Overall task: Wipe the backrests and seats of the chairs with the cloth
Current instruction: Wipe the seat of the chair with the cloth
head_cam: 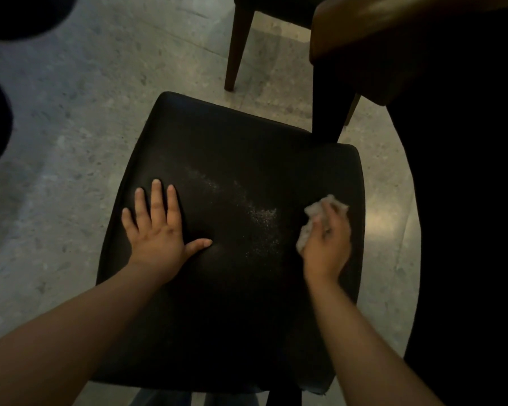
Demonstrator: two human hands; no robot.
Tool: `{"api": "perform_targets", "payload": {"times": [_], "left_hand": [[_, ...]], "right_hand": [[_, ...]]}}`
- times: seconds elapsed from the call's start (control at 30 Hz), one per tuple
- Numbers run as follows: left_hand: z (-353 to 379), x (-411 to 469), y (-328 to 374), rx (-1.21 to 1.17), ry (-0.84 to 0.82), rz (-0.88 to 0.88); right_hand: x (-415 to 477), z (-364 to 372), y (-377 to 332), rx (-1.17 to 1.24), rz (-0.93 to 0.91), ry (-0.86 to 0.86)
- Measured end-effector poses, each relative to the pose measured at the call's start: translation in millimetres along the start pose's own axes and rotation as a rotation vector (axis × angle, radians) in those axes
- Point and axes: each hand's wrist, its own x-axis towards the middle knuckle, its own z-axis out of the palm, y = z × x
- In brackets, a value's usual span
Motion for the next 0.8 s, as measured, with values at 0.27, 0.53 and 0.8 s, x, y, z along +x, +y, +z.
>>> {"api": "perform_targets", "payload": {"times": [0.27,0.53,0.8], "left_hand": [[-3,0,1,-0.001,-0.021,0.000],[4,2,-2,-0.017,0.002,0.009],[4,1,-3,-0.028,0.001,0.015]], "right_hand": [[6,-6,-26,0.188,-0.010,0.050],[65,-3,-33,0.108,0.090,-0.017],[-35,15,-29,0.110,0.075,-0.328]]}}
